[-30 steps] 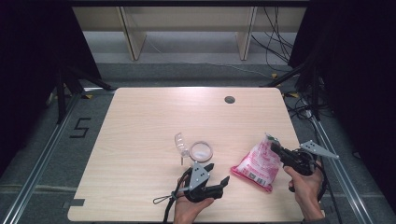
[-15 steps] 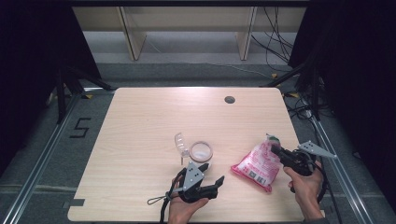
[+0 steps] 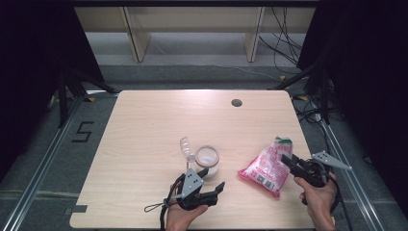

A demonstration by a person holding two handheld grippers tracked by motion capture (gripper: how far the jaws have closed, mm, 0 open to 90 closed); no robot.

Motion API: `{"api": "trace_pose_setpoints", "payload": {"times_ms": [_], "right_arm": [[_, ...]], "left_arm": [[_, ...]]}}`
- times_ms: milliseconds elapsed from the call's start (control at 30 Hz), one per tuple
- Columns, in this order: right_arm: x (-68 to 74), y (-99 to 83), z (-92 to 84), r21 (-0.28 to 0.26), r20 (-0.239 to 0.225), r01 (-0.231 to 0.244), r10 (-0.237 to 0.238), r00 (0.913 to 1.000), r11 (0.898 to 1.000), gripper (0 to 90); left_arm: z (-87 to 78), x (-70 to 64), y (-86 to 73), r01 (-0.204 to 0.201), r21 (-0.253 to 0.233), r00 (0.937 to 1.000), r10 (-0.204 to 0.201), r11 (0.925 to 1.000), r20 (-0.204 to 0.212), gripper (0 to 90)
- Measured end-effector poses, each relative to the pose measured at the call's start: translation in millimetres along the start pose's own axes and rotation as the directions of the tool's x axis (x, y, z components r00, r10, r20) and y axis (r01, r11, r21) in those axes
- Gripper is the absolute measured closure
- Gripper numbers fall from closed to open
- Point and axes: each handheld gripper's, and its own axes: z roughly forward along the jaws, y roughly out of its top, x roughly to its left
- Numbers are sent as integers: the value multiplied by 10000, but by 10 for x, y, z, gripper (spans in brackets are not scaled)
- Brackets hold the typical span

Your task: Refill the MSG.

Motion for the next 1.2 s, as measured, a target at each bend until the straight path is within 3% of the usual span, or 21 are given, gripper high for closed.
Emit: {"api": "trace_pose_setpoints", "payload": {"times_ms": [133, 167, 200, 267, 333, 400, 500, 600, 633, 700, 733, 767, 800, 833, 867, 900, 933, 1033, 1100, 1133, 1200], "right_arm": [[26, -17, -41, 79, -91, -154, 155, 9998, 9999, 607], [16, -24, -47, 22, 89, 18, -18, 10000, 10000, 593], [23, -45, -63, -5, 105, -288, 288, 9995, 9996, 584], [6, -49, -69, 10, 109, -134, 134, 9999, 9999, 579], [24, -53, -107, 99, 242, -507, 505, 9984, 9987, 559], [8, -52, -117, 83, 186, -301, 299, 9994, 9995, 556], [2, -63, -179, -31, 521, -499, 500, 9974, 9987, 532], [19, -88, -220, -264, 355, -597, 606, 9975, 9979, 530], [44, -95, -243, -234, 127, -793, 796, 9967, 9966, 529], [41, -106, -245, -293, 47, -605, 607, 9981, 9977, 529], [55, -111, -253, -243, -92, -732, 730, 9973, 9970, 530], [44, -124, -264, -144, 168, -541, 543, 9984, 9984, 536], [44, -124, -264, -144, 168, -541, 543, 9984, 9984, 536], [45, -130, -262, -352, 25, -540, 542, 9985, 9979, 537], [80, -126, -288, -116, 81, -913, 914, 9958, 9958, 538], [80, -126, -288, -116, 81, -913, 914, 9958, 9958, 538], [70, -127, -278, -310, -53, -555, 554, 9984, 9980, 540], [95, -143, -279, -248, -285, -396, 388, 9988, 9989, 543], [130, -152, -283, -171, -180, -509, 506, 9986, 9986, 543], [138, -152, -288, -79, -461, -318, 314, 9984, 9995, 542], [178, -160, -281, -121, -305, 48, -51, 9995, 9999, 542]], "left_arm": [[-44, -2, 10, -100, -2, 9999, 100, 10000, 24, 308], [-65, 1, 17, -145, 41, 9999, 145, 9999, 21, 310], [-69, 14, 19, -167, -56, 9998, 168, 9998, 99, 316], [-108, 25, 31, -190, 13, 9998, 190, 9998, -68, 318], [-132, 47, 35, -205, 6, 9998, 205, 9998, -62, 338], [-165, 92, 48, -547, 39, 9985, 547, 9985, -45, 344], [-194, 108, 41, -263, -16, 9995, 263, 9997, -160, 366], [-200, 132, 27, -223, -52, 9998, 223, 9997, 0, 374], [-230, 146, 30, -470, 58, 9989, 471, 9989, -17, 382], [-232, 143, 21, -321, -35, 9995, 321, 9995, 9, 397], [-249, 142, 23, -366, 41, 9993, 366, 9993, -1, 414], [-252, 158, 28, -606, 12, 9981, 606, 9982, 75, 424], [-258, 148, 23, -398, 23, 9992, 398, 9992, -8, 424], [-258, 169, 21, -529, -91, 9986, 530, 9986, 93, 450], [-258, 169, 21, -529, -91, 9986, 530, 9986, 93, 457], [-261, 173, 19, -491, -95, 9988, 491, 9987, 61, 457], [-274, 177, 22, -553, -14, 9985, 553, 9985, 2, 483], [-286, 191, 22, -383, 53, 9992, 383, 9993, -136, 492], [-294, 202, 23, -405, -2, 9991, 405, 9992, -76, 506], [-298, 203, 22, -376, -90, 9993, 376, 9993, -65, 536], [-317, 211, 29, -473, -63, 9989, 473, 9989, 20, 550]]}}
